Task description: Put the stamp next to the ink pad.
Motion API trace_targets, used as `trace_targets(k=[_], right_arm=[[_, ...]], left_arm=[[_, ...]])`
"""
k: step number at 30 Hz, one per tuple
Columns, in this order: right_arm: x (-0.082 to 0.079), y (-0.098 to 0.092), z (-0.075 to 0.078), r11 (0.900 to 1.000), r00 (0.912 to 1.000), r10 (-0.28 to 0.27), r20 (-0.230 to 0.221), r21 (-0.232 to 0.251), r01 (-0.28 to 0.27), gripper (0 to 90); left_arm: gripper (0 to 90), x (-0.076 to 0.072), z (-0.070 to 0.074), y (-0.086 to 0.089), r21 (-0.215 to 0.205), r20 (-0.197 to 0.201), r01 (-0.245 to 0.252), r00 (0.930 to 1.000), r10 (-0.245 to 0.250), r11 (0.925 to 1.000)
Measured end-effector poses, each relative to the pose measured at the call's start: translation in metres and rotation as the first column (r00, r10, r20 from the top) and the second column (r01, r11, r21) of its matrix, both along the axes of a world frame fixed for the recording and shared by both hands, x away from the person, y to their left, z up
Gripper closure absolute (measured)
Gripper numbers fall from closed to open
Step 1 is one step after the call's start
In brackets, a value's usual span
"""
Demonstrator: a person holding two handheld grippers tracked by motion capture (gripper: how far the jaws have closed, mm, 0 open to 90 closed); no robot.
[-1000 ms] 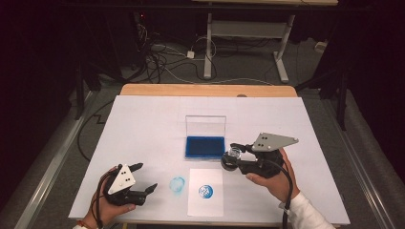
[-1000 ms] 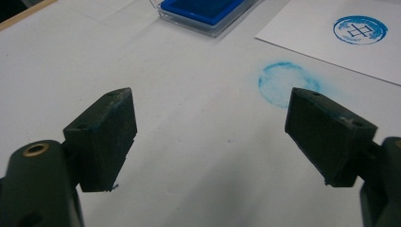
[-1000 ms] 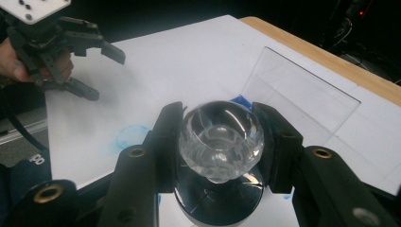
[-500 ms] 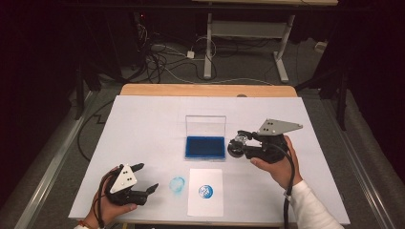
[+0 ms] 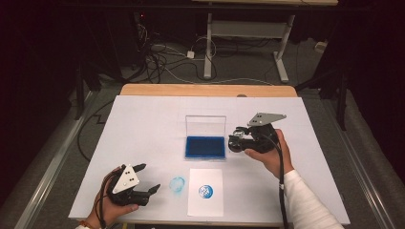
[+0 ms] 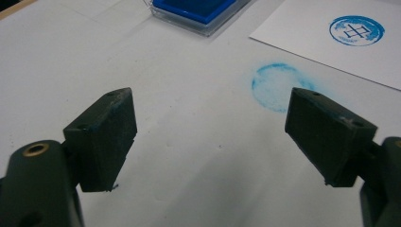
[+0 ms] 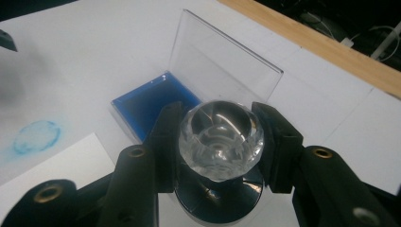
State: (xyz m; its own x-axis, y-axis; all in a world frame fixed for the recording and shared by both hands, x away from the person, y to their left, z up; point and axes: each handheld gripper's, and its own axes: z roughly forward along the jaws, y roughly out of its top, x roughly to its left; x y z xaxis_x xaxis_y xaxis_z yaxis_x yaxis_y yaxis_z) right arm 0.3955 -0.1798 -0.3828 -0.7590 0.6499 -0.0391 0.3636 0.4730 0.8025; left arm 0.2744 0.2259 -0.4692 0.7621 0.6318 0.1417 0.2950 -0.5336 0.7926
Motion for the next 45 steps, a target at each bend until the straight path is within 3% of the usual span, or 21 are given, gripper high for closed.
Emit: trace_targets(k=[6,9,18,35,45], right_arm=[[0.012,0.004,-0.014,0.999,0.9995,-0.029,-0.012,-0.030,0.029,56.8],[0.018,0.004,-0.027,0.999,0.9984,-0.039,-0.042,-0.039,0.038,56.8],[0.024,0.004,-0.054,0.996,0.9949,-0.068,-0.075,-0.065,0.063,56.8],[0.023,-0.005,-0.061,0.997,0.9940,-0.074,-0.081,0.002,0.075,56.6],[0.023,-0.004,-0.061,0.997,0.9946,-0.075,-0.072,-0.006,0.075,56.5]], left_arm=[[16.9,0.000,-0.001,0.000,0.001,-0.004,0.006,1.0000,-0.006,1.0000],[16.9,0.001,-0.001,-0.001,0.001,-0.008,0.009,0.9999,-0.009,1.0000],[16.9,0.001,-0.002,-0.002,0.007,-0.014,0.014,0.9998,-0.014,0.9999],[16.9,0.001,-0.004,-0.005,0.029,-0.021,0.027,0.9994,-0.027,0.9992],[16.9,0.000,-0.003,-0.007,0.026,-0.020,0.030,0.9994,-0.029,0.9992]])
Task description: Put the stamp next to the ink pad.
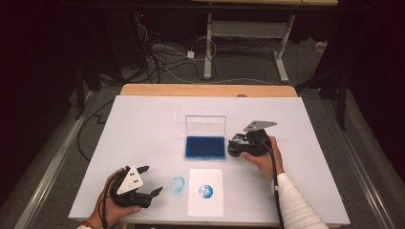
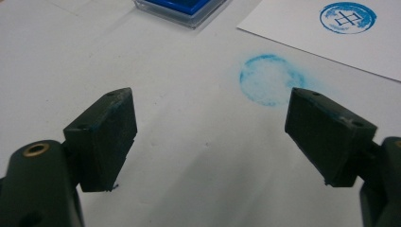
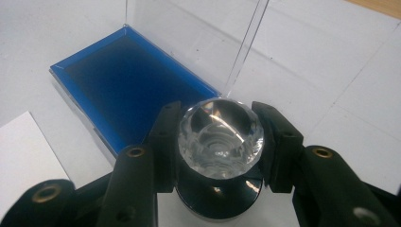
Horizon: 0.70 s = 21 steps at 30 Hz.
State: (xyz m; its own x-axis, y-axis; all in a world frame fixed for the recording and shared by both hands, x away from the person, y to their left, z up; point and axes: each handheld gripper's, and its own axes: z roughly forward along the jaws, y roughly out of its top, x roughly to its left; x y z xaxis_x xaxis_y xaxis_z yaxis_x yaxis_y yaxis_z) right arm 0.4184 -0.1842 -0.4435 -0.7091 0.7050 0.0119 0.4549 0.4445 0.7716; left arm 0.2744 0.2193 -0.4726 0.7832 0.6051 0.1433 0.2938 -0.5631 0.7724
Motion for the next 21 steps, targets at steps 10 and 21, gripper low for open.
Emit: trace_targets(k=[10,21], right_arm=[[-0.0005,-0.0001,0.0005,1.000,1.0000,-0.005,0.002,-0.003,0.005,56.3],[-0.0030,0.0005,0.0050,1.000,0.9994,-0.012,0.033,-0.016,0.013,52.7]], left_arm=[[16.9,0.0004,-0.0002,-0.0004,0.005,-0.002,0.001,1.0000,-0.001,1.0000],[16.9,0.0009,-0.0005,-0.0005,0.006,-0.005,0.004,1.0000,-0.004,1.0000]])
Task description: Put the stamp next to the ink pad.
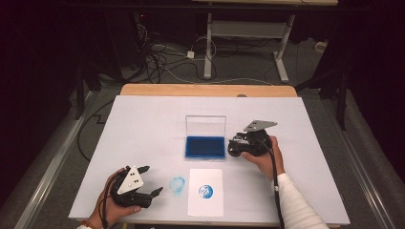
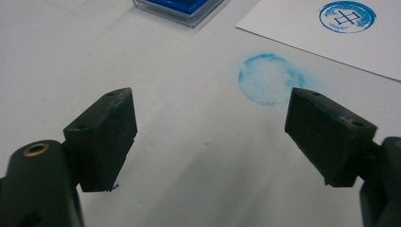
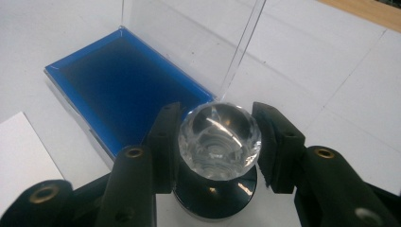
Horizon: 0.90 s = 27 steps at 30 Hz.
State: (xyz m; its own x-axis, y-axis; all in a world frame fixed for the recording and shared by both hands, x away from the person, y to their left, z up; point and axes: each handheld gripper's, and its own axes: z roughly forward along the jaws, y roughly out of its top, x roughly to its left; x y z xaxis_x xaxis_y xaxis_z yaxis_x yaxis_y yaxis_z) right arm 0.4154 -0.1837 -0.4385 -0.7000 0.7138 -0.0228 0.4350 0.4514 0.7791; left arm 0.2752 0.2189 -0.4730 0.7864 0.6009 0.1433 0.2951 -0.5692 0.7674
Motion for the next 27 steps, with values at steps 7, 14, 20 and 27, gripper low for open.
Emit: trace_targets(k=[7,14,20,27], right_arm=[[-0.003,0.000,0.005,1.000,0.9995,-0.010,0.030,-0.002,0.010,45.6],[-0.007,0.000,0.013,1.000,0.9973,-0.010,0.073,-0.013,0.011,37.2],[-0.010,0.001,0.019,1.000,0.9935,-0.010,0.113,-0.012,0.011,31.0],[-0.014,0.005,0.024,0.996,0.9854,-0.050,0.163,-0.061,0.060,22.9]], left_arm=[[16.9,0.000,0.000,-0.001,0.005,0.000,0.001,1.0000,-0.001,1.0000],[16.9,0.000,0.000,-0.001,0.007,-0.002,0.004,1.0000,-0.004,1.0000],[17.0,0.001,0.000,-0.001,0.006,-0.001,0.003,1.0000,-0.003,1.0000],[16.9,0.001,0.000,-0.001,0.007,-0.002,0.002,1.0000,-0.002,1.0000]])
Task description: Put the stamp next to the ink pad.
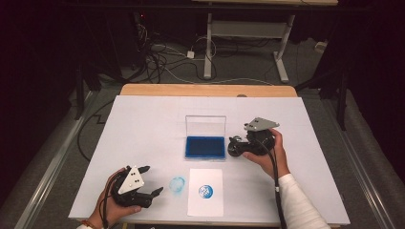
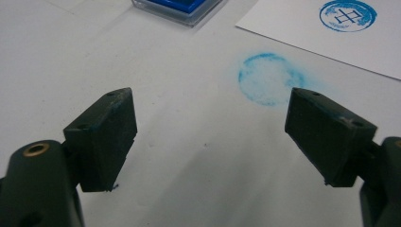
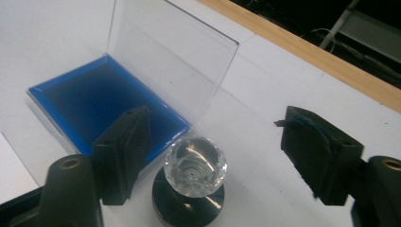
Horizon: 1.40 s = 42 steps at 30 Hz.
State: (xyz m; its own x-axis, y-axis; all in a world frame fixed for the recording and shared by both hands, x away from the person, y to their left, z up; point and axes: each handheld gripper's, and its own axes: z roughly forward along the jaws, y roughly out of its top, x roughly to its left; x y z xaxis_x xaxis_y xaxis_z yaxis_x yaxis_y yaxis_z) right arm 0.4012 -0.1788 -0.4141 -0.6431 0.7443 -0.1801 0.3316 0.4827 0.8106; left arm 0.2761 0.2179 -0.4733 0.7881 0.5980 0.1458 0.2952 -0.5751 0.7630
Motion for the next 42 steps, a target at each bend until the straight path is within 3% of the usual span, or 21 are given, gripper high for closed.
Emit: trace_targets(k=[2,11,42], right_arm=[[-0.001,0.000,0.002,1.000,1.0000,-0.001,0.003,0.019,0.001,22.1],[-0.009,0.000,0.010,1.000,0.9982,-0.024,0.055,-0.004,0.024,19.2],[-0.052,-0.003,0.037,0.998,0.9881,0.057,0.143,-0.006,-0.056,19.6]], left_arm=[[16.9,0.000,0.000,0.000,0.001,0.000,0.000,1.0000,0.000,1.0000],[16.9,0.000,0.000,0.000,-0.003,-0.003,0.000,1.0000,0.000,1.0000],[16.9,0.001,0.000,0.000,-0.003,-0.003,0.001,1.0000,-0.001,1.0000]])
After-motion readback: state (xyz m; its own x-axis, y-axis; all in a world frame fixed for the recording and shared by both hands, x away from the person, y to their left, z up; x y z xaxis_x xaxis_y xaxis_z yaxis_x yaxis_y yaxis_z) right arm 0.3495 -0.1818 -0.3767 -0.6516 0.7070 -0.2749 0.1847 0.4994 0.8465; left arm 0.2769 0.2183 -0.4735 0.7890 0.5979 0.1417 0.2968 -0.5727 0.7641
